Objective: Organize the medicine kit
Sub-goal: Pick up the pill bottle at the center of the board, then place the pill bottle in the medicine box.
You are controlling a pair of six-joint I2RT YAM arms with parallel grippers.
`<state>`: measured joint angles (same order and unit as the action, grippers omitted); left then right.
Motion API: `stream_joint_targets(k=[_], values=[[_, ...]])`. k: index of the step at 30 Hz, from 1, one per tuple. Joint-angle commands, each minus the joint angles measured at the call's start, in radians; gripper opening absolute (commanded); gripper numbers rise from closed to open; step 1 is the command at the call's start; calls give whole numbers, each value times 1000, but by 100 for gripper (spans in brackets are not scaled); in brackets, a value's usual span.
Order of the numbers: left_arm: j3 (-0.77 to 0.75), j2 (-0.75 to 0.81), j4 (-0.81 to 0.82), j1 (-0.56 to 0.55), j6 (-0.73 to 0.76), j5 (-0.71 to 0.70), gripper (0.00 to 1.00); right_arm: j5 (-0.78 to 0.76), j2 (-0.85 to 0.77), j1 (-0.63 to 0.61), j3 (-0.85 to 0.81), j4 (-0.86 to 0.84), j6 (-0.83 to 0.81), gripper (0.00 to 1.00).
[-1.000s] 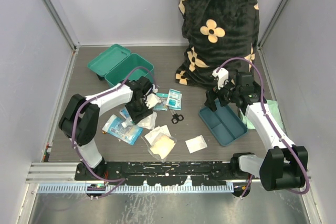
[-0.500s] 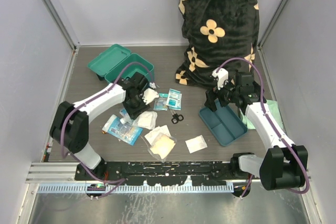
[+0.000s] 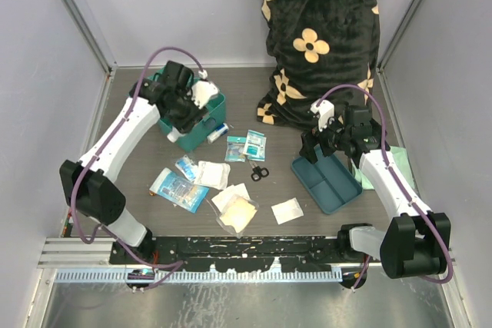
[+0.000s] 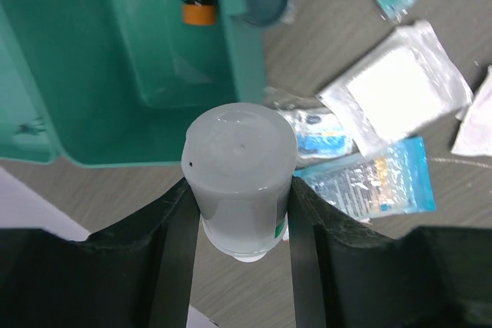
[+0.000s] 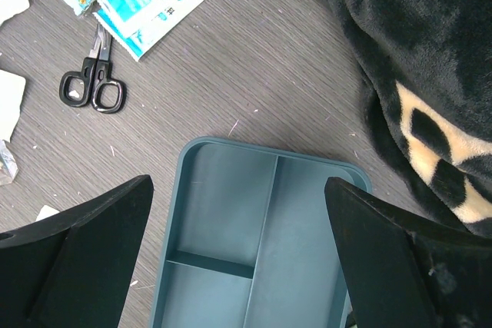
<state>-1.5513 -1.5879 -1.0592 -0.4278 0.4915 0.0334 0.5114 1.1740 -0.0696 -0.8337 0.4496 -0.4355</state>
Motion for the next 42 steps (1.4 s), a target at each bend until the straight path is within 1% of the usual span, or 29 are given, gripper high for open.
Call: stream_joint_targets(k=[1,11,18,26,31,35,39,42], values=[[-150,-65,-29,47,14,-7,28,13,-3,2,-16,-13,-8,100],[-440,-334,-16,110,-13,-52,28,11,0,1,-16,-12,-11,100],[-561,-519,46,126,-13,-64,28,2,4,3,-14,-12,-14,100],[-563,-607,169,139,-11,-52,29,-5,14,4,-14,-12,-17,100],[-536,-637,243,141,-31,-27,29,-9,19,3,-14,-10,-20,100],[-502,-643,303,142,-49,8,31,-12,24,3,-13,-9,-22,100],[-448,-633,371,142,-58,33,35,-16,26,4,-13,-9,-22,100],[-429,-635,391,143,-64,49,37,-17,26,4,-14,-8,-23,100]])
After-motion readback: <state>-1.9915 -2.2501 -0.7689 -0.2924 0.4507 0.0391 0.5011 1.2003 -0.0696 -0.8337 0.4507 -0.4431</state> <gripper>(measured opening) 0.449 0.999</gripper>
